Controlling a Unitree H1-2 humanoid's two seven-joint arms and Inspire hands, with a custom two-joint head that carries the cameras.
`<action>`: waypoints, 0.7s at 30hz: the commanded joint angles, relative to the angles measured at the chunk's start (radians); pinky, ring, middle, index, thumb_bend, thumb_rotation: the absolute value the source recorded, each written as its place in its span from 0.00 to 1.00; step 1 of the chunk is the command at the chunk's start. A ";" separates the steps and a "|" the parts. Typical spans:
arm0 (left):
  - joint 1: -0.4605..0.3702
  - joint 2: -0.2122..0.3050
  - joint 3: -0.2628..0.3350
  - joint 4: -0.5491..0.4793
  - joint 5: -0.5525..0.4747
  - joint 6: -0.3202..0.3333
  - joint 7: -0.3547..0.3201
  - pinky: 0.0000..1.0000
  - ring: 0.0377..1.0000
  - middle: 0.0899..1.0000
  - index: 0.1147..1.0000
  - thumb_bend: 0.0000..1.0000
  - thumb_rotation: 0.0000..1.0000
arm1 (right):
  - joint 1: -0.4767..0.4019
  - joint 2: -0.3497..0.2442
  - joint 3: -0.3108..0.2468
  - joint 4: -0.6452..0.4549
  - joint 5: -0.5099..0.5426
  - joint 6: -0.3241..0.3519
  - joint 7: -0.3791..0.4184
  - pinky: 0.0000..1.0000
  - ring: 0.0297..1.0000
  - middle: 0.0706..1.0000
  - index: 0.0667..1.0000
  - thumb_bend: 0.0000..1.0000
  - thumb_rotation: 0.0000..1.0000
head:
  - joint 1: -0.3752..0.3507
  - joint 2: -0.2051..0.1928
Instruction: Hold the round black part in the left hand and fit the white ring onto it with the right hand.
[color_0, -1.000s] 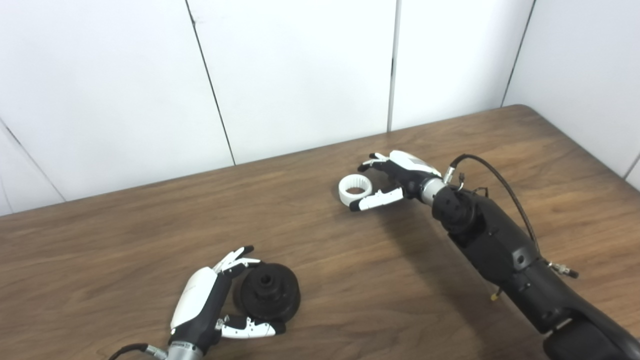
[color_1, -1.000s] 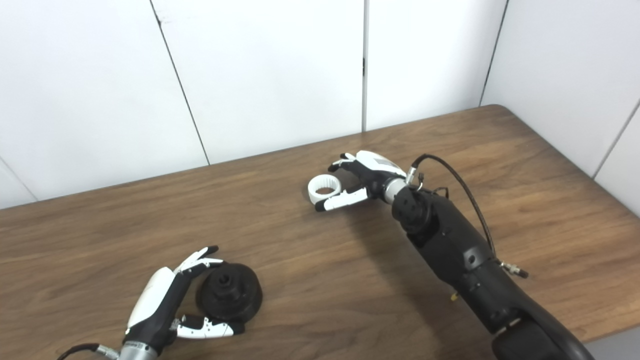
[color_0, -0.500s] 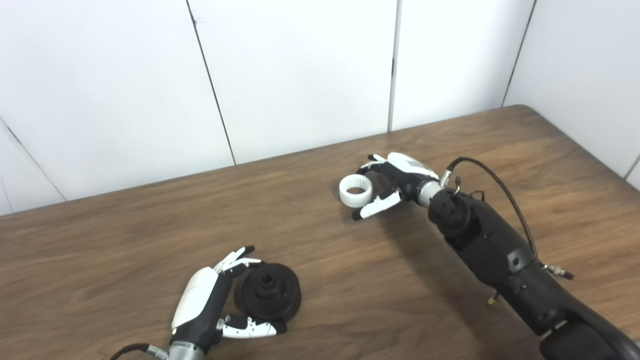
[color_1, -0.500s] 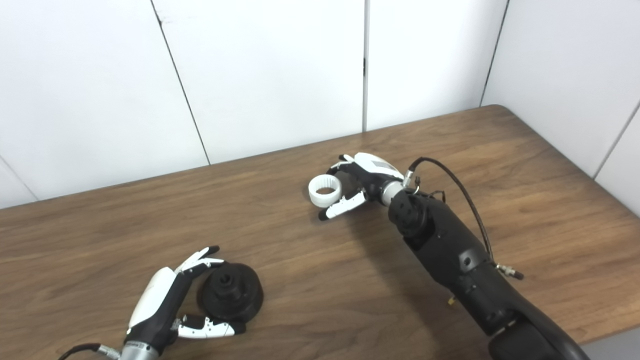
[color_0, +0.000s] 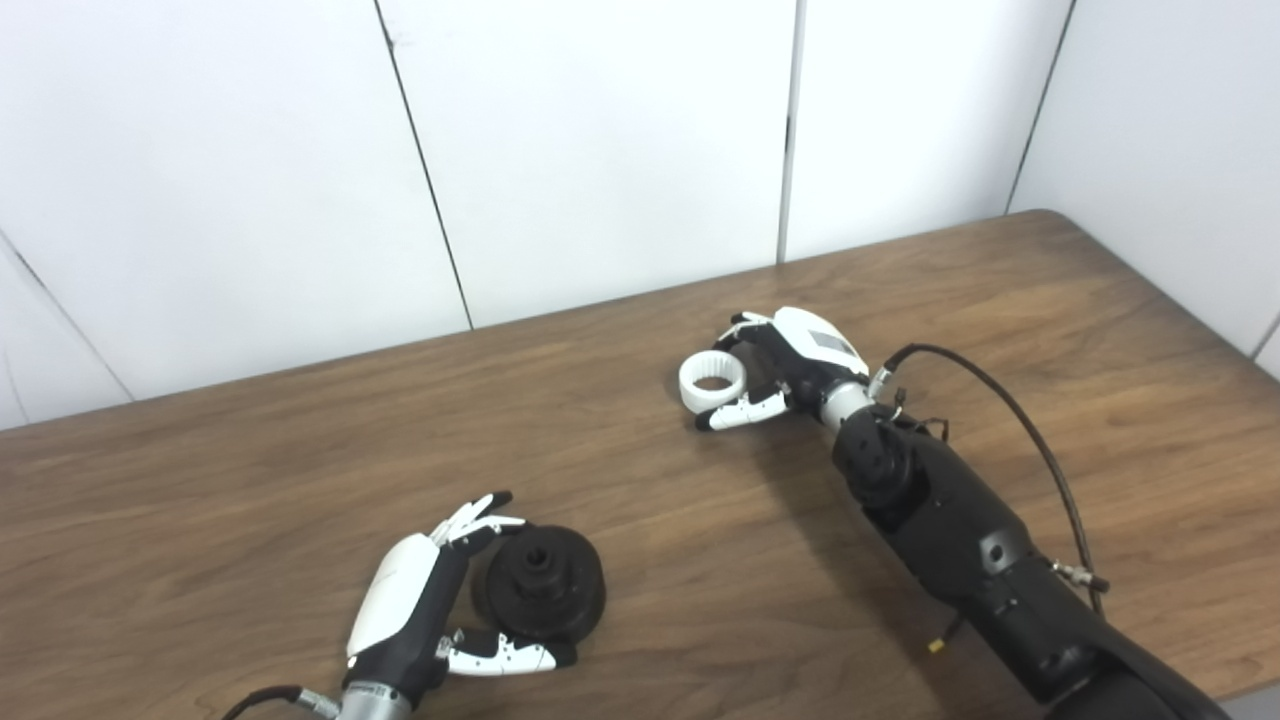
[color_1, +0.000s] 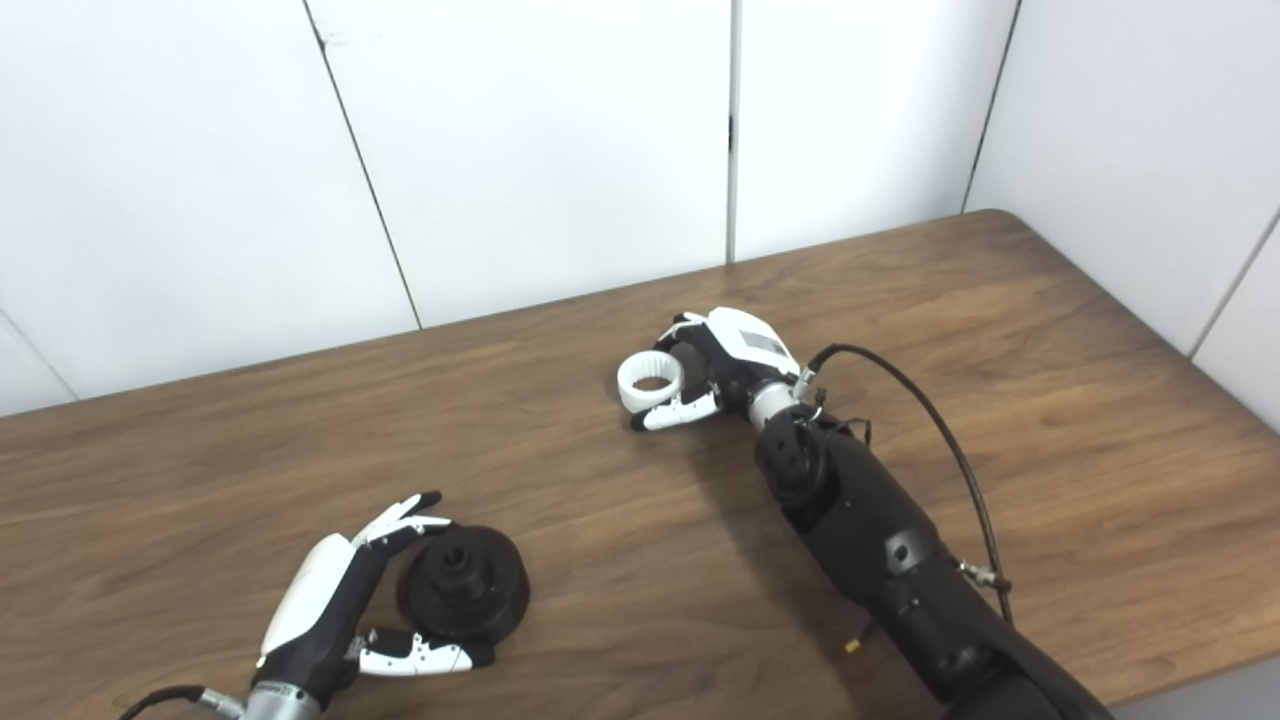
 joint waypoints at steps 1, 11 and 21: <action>0.014 0.010 -0.008 0.020 0.019 0.038 -0.022 0.95 0.95 0.93 0.56 0.87 0.26 | -0.024 0.001 -0.010 0.000 0.008 -0.048 -0.030 0.81 0.90 0.89 0.66 0.78 0.34 | -0.001 0.002; 0.015 0.011 -0.005 0.019 0.017 0.030 -0.017 0.95 0.95 0.92 0.56 0.87 0.27 | -0.022 0.008 -0.011 0.020 0.017 -0.065 -0.068 0.78 0.87 0.88 0.62 0.77 0.29 | 0.001 0.006; 0.015 0.012 -0.001 0.024 0.009 0.020 -0.013 0.94 0.95 0.92 0.56 0.88 0.26 | -0.019 -0.002 -0.007 0.021 0.014 -0.073 -0.076 0.75 0.85 0.86 0.58 0.77 0.22 | 0.001 0.006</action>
